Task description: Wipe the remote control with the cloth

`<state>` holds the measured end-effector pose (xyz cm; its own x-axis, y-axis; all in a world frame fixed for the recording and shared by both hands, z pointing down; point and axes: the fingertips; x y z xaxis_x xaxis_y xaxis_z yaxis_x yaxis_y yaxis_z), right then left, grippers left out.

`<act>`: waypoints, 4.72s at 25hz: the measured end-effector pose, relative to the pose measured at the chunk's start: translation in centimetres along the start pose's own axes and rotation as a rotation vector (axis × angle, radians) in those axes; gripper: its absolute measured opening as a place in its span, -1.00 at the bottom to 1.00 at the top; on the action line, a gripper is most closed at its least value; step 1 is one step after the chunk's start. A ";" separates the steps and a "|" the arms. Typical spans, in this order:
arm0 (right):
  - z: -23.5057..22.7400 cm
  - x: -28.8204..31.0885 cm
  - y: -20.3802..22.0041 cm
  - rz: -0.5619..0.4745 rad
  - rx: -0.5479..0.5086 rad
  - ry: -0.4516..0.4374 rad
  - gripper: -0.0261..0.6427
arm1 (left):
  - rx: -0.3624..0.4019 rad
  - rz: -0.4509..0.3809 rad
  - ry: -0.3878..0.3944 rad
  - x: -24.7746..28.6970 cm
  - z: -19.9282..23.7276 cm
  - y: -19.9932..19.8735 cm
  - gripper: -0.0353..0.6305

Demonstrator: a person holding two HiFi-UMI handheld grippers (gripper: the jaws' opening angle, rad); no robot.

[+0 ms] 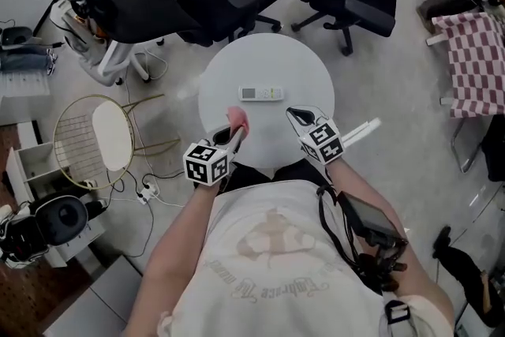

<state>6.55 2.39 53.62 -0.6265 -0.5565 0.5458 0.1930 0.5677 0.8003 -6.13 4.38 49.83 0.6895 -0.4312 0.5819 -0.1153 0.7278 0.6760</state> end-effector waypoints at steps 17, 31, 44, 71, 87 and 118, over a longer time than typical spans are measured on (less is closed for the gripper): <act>-2.2 4.2 3.9 0.201 -0.096 0.072 -0.82 | 0.115 0.220 0.164 6.0 2.8 0.9 -0.80; -4.2 8.7 6.2 0.338 -0.408 -0.133 -0.13 | 0.187 0.380 0.212 13.0 1.4 1.6 -0.80; -3.4 10.6 6.1 0.330 -0.528 -0.256 -0.26 | 0.232 0.454 0.221 15.7 1.0 2.0 -0.80; -2.7 10.8 6.5 0.347 -0.489 -0.204 -0.28 | 0.185 0.472 0.116 16.9 4.3 2.0 -0.81; -3.3 10.6 6.5 0.365 -0.484 -0.187 -0.28 | 0.237 0.459 -0.116 13.1 13.2 1.5 -0.79; -3.9 10.1 7.0 0.380 -0.457 -0.134 -0.28 | 0.254 0.422 -0.049 16.1 7.5 1.7 -0.81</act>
<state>4.49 -1.61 65.71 -0.5341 -0.2680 0.8018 0.7079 0.3768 0.5975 -0.66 -5.30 63.76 0.5114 -0.1558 0.8451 -0.5520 0.6941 0.4621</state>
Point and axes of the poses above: the fingertips, and each gripper's own axes: x forward along the fingers, z to its left, y out of its underside, and after that the axes turned 5 degrees about -z, right-handed
